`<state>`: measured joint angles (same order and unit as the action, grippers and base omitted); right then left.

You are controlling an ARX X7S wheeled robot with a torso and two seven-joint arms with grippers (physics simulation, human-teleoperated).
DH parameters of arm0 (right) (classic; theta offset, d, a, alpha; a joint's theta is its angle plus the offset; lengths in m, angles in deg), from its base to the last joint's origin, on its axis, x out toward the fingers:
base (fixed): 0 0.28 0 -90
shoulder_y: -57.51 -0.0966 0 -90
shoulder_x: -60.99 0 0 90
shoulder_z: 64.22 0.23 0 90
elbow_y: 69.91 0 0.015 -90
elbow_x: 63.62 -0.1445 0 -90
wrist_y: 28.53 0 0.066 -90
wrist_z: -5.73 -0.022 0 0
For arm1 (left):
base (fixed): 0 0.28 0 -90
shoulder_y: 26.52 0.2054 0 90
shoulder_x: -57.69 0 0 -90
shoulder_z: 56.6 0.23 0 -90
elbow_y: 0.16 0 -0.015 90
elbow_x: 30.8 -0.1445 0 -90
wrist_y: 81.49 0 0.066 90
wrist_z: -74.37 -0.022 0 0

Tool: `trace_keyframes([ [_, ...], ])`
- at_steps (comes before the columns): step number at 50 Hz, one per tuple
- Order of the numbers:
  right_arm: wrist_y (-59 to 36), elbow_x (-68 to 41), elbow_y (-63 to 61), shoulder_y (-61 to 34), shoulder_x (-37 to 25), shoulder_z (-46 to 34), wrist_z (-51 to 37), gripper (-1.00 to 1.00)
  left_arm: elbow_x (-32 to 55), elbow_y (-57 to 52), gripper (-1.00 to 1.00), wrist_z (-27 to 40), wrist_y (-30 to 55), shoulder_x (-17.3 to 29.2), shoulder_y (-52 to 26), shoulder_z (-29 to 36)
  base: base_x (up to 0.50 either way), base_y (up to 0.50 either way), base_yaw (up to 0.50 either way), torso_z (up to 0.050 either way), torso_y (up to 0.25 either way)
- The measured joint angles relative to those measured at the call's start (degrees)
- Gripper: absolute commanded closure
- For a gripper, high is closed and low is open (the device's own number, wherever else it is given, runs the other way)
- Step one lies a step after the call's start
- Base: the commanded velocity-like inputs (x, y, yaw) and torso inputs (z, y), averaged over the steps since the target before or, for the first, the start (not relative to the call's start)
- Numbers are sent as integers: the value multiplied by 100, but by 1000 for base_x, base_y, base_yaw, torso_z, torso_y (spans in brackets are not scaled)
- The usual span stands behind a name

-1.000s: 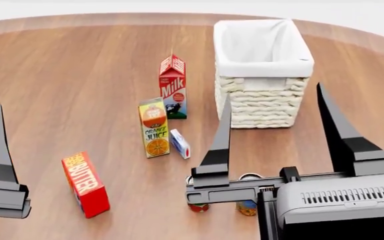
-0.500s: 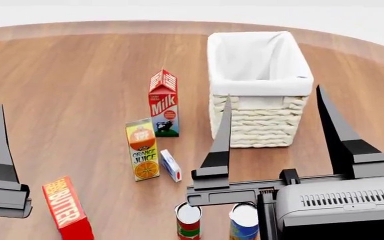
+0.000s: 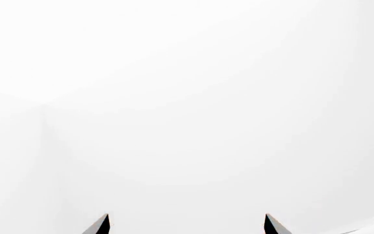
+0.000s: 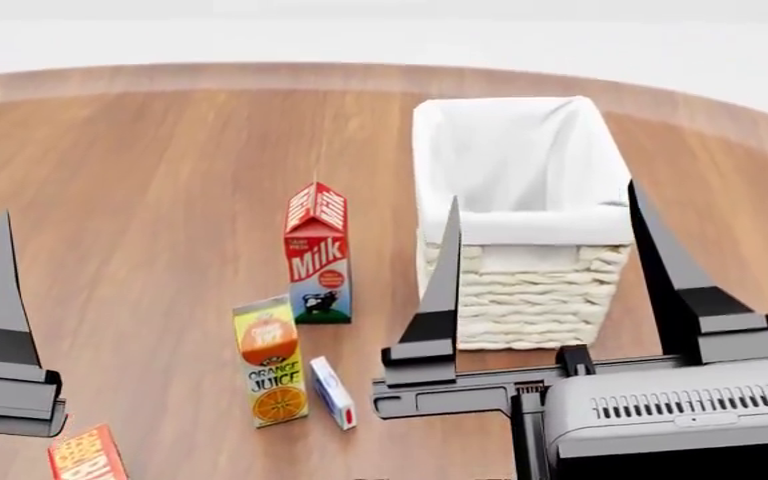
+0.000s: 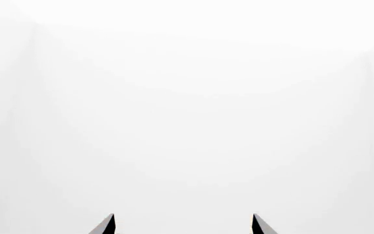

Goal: Pick up the alphabet soup and the tomato sauce, and put them in the basket.

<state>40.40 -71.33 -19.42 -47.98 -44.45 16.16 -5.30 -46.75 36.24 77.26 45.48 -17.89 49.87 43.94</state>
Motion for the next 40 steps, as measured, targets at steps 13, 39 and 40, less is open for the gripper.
trace_keyframes([
  [13, -10, -35, -6, -8, -33, -28, -44, -100, -4, 14, -100, 36, -17, 10, -2, 26, 290, 0, 0, 0, 1],
  [39, -50, -111, -59, -33, -107, -61, -128, -100, -9, 11, -100, 88, -13, 38, -8, 73, 291, 0, 0, 0, 0],
  [40, -73, -117, -72, -46, -109, -62, -131, -100, -10, 8, -100, 87, -8, 40, -11, 75, 289, 0, 0, 0, 0],
])
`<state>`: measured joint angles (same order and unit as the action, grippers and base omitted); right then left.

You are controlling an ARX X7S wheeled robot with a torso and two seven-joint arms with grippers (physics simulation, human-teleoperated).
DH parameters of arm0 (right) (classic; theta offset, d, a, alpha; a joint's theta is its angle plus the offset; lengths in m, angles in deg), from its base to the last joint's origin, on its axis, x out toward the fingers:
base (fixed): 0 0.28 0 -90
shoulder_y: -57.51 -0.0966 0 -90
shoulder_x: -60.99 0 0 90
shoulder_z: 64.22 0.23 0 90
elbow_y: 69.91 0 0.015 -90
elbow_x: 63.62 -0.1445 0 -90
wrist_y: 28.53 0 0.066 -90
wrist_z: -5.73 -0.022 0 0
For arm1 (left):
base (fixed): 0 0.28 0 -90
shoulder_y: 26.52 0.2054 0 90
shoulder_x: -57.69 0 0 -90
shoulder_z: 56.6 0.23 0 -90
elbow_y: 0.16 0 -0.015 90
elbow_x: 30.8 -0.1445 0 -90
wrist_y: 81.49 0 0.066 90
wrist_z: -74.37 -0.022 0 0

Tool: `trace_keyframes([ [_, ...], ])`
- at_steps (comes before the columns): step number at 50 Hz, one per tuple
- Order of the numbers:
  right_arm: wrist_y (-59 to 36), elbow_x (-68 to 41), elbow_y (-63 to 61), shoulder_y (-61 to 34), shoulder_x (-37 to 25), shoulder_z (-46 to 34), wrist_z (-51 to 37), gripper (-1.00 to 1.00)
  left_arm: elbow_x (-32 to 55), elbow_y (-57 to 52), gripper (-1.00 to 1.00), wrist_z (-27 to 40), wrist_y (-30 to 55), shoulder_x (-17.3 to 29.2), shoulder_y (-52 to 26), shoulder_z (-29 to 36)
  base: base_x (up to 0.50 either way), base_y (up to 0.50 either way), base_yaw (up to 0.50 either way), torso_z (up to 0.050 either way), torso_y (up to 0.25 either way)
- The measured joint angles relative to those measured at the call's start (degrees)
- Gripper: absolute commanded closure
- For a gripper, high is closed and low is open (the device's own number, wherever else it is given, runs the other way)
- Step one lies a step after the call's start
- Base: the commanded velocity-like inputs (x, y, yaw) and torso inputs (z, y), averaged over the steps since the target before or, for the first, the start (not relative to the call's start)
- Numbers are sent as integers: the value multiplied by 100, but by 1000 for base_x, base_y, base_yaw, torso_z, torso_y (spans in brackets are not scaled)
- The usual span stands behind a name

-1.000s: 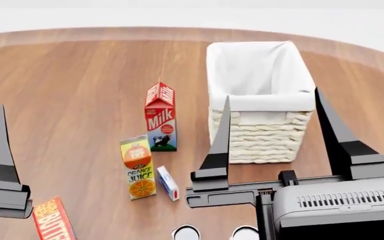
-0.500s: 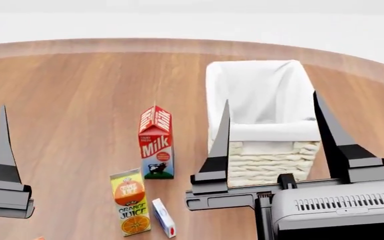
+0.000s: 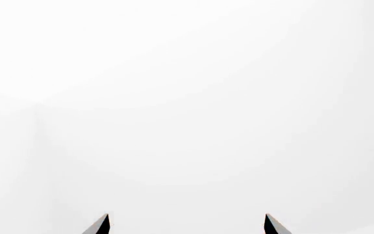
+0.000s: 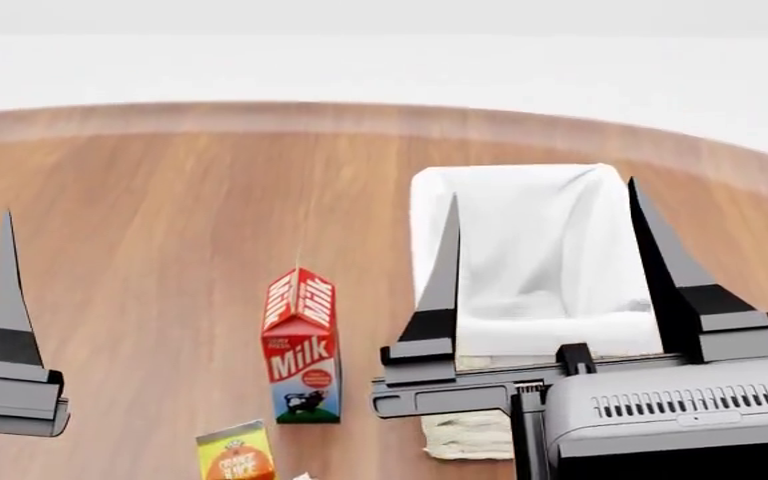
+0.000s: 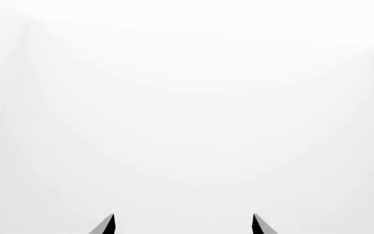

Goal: Pick up the alphabet soup and the tomato sauce, and put them in the basket.

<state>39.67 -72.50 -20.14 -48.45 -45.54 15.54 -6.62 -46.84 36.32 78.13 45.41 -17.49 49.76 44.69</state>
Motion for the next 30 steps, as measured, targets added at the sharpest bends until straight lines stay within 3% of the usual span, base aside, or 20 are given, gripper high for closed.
trace_keyframes([
  [30, 152, -6, 72, 54, -56, -86, -80, -100, -2, -10, -100, 21, 46, 57, -24, 20, 290, 0, 0, 0, 1],
])
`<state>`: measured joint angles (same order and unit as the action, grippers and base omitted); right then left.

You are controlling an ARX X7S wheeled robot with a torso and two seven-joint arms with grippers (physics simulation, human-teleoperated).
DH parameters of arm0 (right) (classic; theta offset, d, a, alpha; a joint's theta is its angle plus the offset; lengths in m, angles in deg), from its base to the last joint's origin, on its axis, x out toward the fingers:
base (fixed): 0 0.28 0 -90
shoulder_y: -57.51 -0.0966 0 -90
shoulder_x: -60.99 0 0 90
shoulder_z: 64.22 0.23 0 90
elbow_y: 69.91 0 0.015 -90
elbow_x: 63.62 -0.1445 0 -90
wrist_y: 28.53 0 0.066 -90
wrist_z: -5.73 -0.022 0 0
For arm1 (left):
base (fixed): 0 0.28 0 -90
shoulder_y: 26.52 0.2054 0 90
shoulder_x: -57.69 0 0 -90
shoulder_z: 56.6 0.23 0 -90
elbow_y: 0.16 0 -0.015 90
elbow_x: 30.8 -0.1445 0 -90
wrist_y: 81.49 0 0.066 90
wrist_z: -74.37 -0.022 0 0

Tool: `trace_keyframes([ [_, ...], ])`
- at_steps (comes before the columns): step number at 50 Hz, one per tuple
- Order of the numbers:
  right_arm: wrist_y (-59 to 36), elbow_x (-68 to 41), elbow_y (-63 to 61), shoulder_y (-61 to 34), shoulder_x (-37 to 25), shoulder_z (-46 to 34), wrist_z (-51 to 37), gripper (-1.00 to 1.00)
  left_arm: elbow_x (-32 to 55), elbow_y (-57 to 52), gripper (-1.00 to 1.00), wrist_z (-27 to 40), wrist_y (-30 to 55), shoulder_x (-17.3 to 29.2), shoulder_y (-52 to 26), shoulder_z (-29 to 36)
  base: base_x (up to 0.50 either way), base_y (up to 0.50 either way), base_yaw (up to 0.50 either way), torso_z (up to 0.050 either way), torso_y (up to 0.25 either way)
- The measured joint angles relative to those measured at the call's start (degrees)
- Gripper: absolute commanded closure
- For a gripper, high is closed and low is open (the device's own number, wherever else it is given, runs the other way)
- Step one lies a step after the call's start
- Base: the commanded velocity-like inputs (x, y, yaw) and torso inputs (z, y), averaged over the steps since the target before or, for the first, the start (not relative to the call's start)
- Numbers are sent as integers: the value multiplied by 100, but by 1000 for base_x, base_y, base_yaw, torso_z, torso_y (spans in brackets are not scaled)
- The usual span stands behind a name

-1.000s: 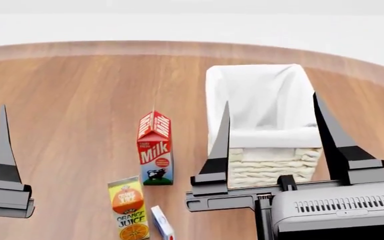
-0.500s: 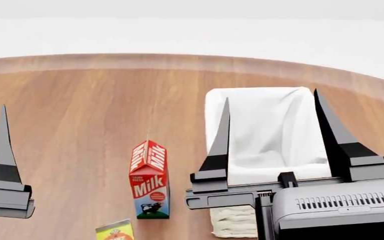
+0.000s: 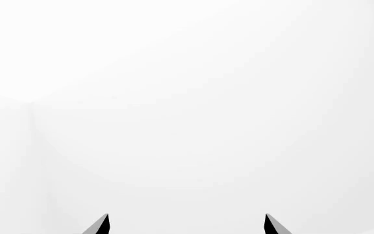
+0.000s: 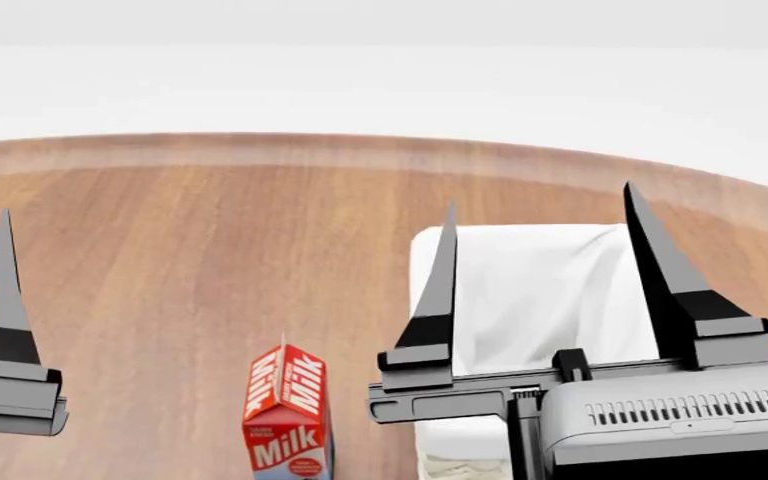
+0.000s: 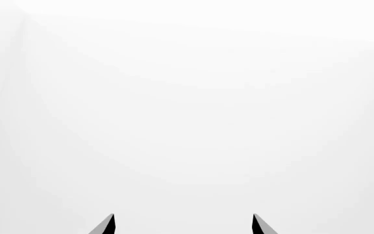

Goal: Pick up the alphabet soup and the tomato sauce, and put them in the basket.

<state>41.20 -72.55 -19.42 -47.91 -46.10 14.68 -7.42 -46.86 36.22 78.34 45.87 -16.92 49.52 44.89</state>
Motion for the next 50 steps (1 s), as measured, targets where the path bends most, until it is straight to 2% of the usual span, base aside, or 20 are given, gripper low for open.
trace_keyframes([
  [9, 46, -15, -2, 45, -20, -25, -16, -100, 40, 33, -100, 27, -52, 0, 30, -16, 28, 0, 0, 0, 0],
  [15, -370, -312, -238, -85, -46, 57, 7, -100, 68, 63, -100, 45, -81, -3, 37, -25, 0, 0, 0, 0, 0],
  [23, -1742, -1233, -914, -535, -102, 395, -111, -100, 129, 72, -100, 64, -99, -9, 56, -85, 0, 0, 0, 0, 0],
  [33, -4119, -3442, -1399, -1030, 154, 1560, -777, -100, 167, 66, -100, 81, -96, -4, 70, -119, 0, 0, 0, 0, 0],
  [37, -5000, -4441, -1376, -1040, 272, 2030, -1286, -100, 165, 62, -100, 89, -86, -1, 71, -113, 0, 0, 0, 0, 0],
  [41, -5569, -5716, -1180, -1092, 249, 2338, -2207, -100, 160, 62, -100, 96, -74, -1, 72, -93, 0, 0, 0, 0, 0],
  [50, -5818, -8245, -659, -1034, -130, 2165, -4408, -100, 146, 7, -100, 90, -3, 7, 65, -64, 0, 0, 0, 0, 0],
])
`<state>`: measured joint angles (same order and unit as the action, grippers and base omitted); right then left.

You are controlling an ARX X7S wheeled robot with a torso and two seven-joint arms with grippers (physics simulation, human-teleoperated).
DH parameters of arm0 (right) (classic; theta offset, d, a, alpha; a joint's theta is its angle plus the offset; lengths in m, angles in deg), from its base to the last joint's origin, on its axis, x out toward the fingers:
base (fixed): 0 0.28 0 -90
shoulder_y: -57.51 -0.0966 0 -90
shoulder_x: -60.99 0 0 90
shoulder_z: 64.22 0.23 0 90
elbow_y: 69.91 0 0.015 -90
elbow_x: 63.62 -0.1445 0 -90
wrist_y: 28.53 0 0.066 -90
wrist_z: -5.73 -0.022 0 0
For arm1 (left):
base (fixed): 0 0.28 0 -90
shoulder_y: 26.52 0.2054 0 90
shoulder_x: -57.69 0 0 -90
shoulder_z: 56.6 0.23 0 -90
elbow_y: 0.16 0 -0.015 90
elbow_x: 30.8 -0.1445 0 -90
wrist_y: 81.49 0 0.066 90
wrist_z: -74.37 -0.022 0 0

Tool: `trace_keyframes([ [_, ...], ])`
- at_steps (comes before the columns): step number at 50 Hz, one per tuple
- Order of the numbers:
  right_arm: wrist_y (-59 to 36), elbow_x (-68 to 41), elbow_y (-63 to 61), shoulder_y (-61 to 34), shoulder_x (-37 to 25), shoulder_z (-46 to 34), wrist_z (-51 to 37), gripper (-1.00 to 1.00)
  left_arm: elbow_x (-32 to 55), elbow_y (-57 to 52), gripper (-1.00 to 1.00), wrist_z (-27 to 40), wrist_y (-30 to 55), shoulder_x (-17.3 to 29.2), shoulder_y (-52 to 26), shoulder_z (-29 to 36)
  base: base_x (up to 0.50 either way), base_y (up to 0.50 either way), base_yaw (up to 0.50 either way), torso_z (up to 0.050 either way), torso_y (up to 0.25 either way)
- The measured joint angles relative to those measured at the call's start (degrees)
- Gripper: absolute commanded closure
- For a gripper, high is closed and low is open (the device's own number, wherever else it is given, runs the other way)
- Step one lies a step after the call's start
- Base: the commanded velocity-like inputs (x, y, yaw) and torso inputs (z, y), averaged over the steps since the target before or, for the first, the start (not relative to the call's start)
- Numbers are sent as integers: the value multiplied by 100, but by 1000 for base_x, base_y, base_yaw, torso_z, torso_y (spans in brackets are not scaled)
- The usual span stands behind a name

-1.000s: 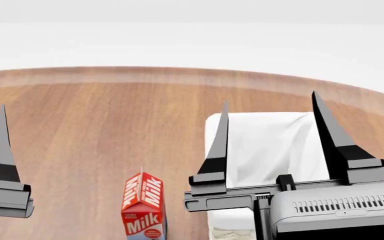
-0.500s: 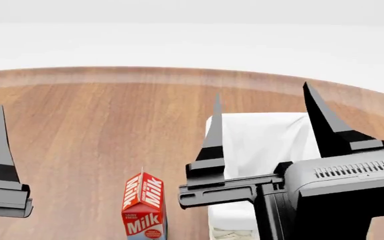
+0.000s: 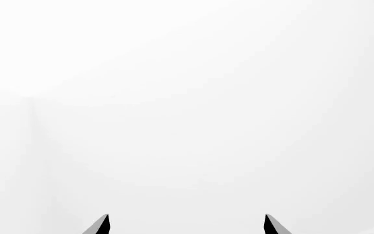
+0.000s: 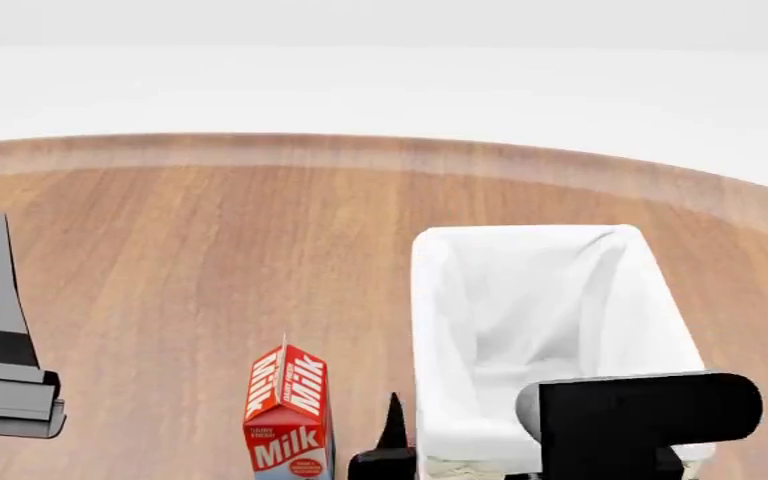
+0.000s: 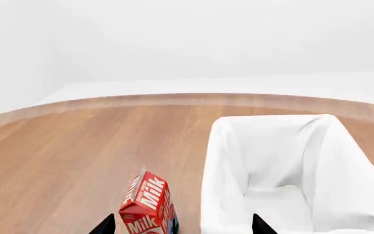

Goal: Pick up the alphabet soup and the tomato sauce, and put them in the basket.

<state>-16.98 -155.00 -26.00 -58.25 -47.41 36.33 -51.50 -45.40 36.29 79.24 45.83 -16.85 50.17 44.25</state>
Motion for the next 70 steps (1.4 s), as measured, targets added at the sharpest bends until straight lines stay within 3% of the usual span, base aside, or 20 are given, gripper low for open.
trace_keyframes([
  [7, -12, -996, 219, 341, -208, -230, -932, -100, -6, -27, -100, 4, 26, 9, 6, 10, 0, 0, 0, 0, 0],
  [17, -3, -1550, 328, 934, -421, -331, -1470, -100, -7, -40, -100, 20, 35, 17, 20, 28, 0, 0, 0, 0, 0],
  [46, -497, -420, 204, 2761, -697, -153, -650, -100, 25, -77, -100, 89, -15, 52, 126, -21, 0, 0, 0, 0, 0],
  [70, -71, 1178, 40, 3702, -918, -220, 682, -100, 56, -104, -100, 125, -20, 66, 150, -46, 0, 0, 0, 0, 0],
])
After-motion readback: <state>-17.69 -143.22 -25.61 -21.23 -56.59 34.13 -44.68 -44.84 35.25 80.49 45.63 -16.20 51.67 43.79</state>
